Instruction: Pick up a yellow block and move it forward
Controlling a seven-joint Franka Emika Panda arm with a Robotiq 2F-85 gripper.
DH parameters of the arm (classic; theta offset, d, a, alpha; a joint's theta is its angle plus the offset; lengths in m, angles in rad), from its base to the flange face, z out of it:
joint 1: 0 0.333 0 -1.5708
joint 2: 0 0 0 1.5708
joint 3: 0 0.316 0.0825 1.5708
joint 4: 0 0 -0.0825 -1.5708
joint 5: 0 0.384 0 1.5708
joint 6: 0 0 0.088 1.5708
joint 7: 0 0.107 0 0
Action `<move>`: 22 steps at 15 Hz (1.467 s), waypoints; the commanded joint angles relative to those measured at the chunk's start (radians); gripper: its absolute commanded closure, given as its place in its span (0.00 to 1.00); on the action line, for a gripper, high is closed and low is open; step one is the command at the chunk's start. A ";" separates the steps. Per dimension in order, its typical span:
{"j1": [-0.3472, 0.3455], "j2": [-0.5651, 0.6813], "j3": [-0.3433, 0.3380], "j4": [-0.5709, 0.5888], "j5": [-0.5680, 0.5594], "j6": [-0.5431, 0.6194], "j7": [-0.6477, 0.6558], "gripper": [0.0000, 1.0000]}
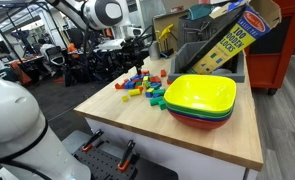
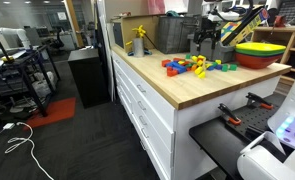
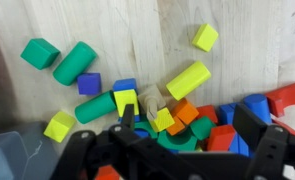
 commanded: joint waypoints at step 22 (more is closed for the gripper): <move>0.026 -0.047 0.004 -0.061 0.119 0.018 -0.126 0.00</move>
